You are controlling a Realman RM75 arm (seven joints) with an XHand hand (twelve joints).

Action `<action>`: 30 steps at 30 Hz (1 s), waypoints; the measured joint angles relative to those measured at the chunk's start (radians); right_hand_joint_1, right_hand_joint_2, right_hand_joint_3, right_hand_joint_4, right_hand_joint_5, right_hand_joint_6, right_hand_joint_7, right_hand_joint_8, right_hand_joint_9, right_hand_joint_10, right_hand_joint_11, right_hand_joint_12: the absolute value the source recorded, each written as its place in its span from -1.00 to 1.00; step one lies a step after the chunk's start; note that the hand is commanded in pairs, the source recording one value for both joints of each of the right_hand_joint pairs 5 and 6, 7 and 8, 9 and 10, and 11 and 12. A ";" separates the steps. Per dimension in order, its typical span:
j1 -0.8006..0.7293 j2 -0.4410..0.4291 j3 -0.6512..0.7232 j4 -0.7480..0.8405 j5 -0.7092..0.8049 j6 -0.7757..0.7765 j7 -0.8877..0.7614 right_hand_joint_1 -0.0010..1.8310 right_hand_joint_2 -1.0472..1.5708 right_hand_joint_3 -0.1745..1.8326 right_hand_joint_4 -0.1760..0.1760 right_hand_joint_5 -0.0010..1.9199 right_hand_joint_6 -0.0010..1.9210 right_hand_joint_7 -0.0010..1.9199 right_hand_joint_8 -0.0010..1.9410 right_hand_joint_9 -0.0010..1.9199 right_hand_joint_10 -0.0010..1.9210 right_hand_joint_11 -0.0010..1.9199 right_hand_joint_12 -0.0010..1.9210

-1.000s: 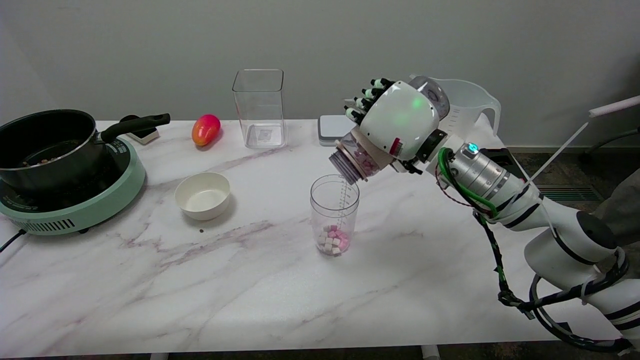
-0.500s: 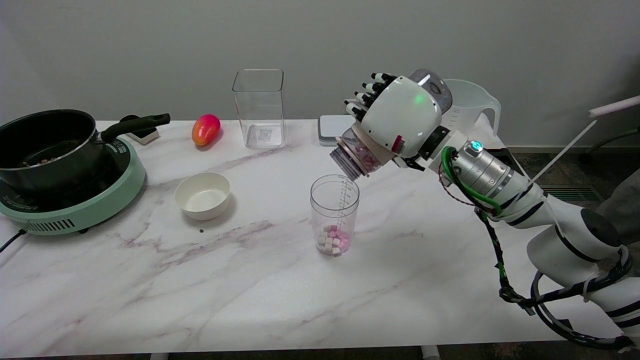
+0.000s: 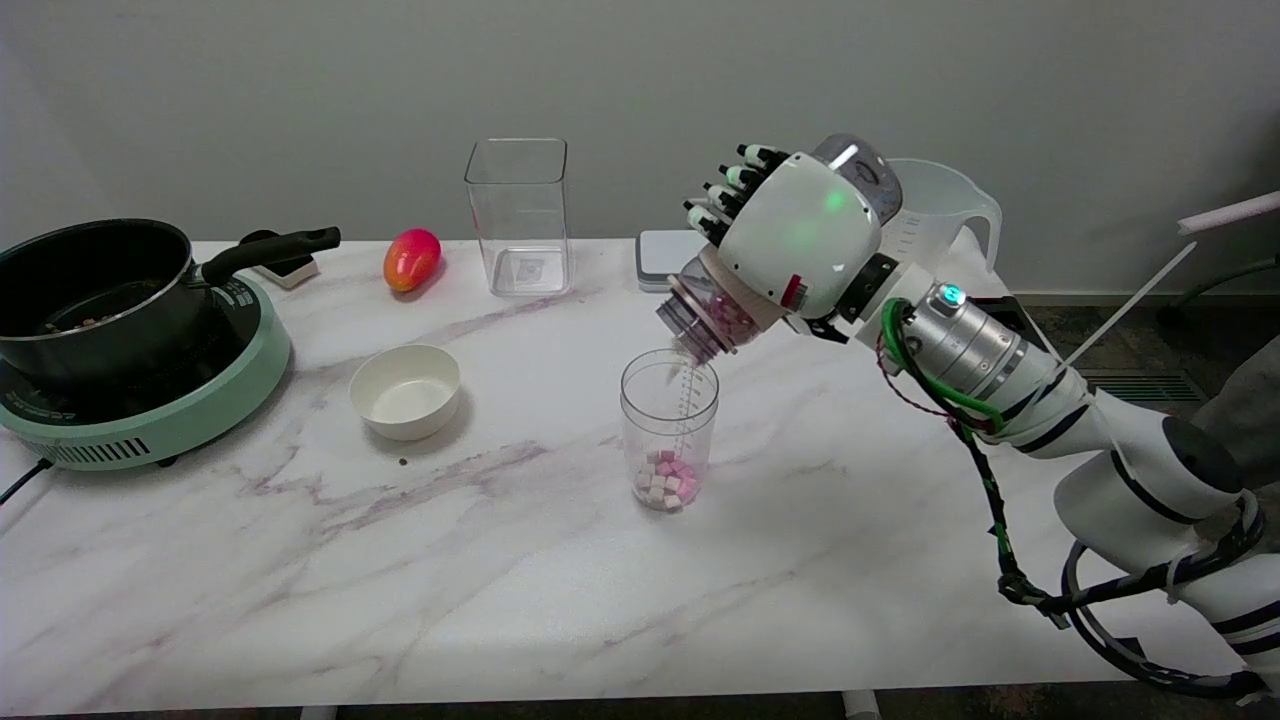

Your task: Pour the object into the transparent cup.

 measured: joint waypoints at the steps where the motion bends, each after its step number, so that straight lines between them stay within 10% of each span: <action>1: 0.000 0.000 0.000 0.000 -0.001 0.001 -0.002 0.58 0.50 -0.21 0.00 0.32 0.32 0.55 0.53 0.43 0.43 0.25 0.25; 30: 0.000 -0.001 0.000 -0.001 -0.012 0.017 -0.029 0.59 0.48 -0.19 0.00 0.28 0.28 0.54 0.52 0.43 0.43 0.24 0.24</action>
